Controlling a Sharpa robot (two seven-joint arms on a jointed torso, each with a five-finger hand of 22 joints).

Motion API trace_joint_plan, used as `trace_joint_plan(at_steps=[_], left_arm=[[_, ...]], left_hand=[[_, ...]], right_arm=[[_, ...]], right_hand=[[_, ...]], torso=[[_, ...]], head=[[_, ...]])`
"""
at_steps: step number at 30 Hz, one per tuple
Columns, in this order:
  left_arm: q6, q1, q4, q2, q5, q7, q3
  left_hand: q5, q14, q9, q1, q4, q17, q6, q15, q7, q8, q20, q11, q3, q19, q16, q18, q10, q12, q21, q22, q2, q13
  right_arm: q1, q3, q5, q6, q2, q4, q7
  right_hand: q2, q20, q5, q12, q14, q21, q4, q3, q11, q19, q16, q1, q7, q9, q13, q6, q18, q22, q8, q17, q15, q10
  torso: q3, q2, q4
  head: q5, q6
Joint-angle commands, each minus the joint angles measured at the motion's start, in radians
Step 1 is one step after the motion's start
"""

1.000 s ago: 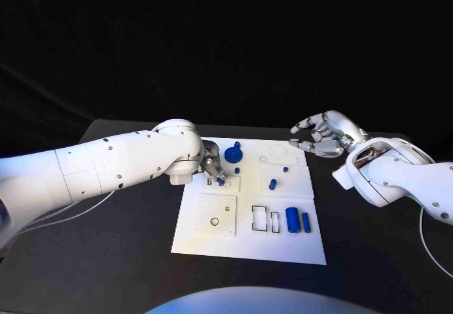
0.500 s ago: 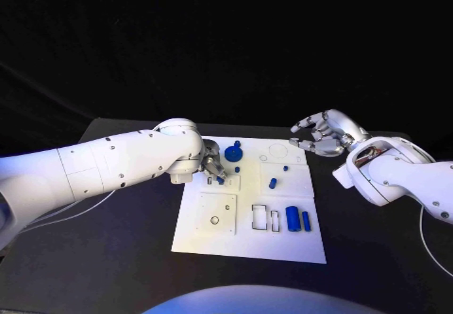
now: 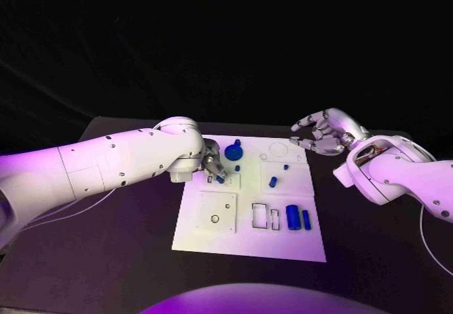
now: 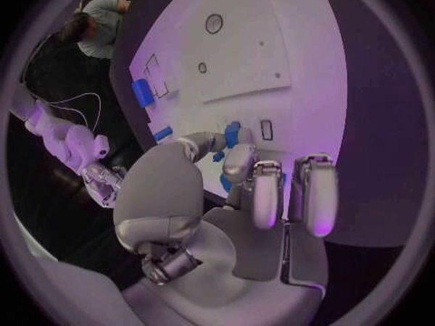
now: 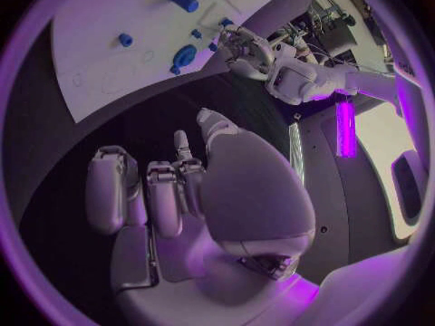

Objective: Assemble the parts on the task board

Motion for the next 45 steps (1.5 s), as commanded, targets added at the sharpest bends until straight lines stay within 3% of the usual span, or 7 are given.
trace_joint_plan(at_steps=[1,28,45], left_arm=[[0.021,0.000,0.002,0.004,-0.001,-0.003,0.000],[0.001,-0.006,0.009,-0.001,-0.004,0.004,0.000],[-0.132,-0.006,0.034,-0.023,-0.014,0.041,0.005]], left_hand=[[-0.006,0.102,0.002,-0.002,-0.162,0.263,0.021,-0.007,-0.023,0.005,-0.007,0.000,0.154,0.053,0.003,-0.010,0.005,-0.006,0.007,0.200,0.011,-0.001],[-0.005,0.102,0.006,-0.004,-0.169,0.263,0.023,-0.009,-0.026,0.015,-0.009,-0.003,0.154,0.059,0.003,-0.012,0.011,-0.004,0.012,0.208,0.011,-0.001],[0.023,0.102,0.008,-0.001,-0.181,0.263,0.032,-0.010,-0.028,0.025,-0.010,-0.005,0.162,0.064,0.003,-0.014,0.017,-0.006,0.016,0.214,0.007,-0.004]], right_arm=[[-0.001,0.000,-0.012,0.012,0.001,0.000,0.001],[-0.005,0.000,-0.012,0.010,0.000,0.000,0.002],[-0.005,0.000,-0.012,0.007,0.000,0.000,0.004]], right_hand=[[0.001,-0.005,0.006,0.001,0.090,-0.006,-0.001,0.003,-0.007,-0.003,-0.004,-0.011,-0.002,0.001,0.143,0.005,0.016,0.137,0.004,0.203,-0.007,0.011],[0.002,-0.005,0.008,0.002,0.090,-0.006,-0.001,0.006,-0.007,-0.003,-0.004,-0.015,-0.003,0.002,0.143,0.006,0.016,0.137,0.005,0.203,-0.008,0.012],[0.004,-0.005,0.011,0.002,0.090,-0.006,-0.001,0.008,-0.008,-0.003,-0.004,-0.019,-0.003,0.002,0.144,0.006,0.016,0.137,0.005,0.204,-0.008,0.012]], torso=[[0.0004,0.001,-0.0002],[0.0007,-0.002,0.0003],[-0.0002,0.000,0.0005]], head=[[0.000,0.000],[0.000,-0.004],[0.002,-0.001]])
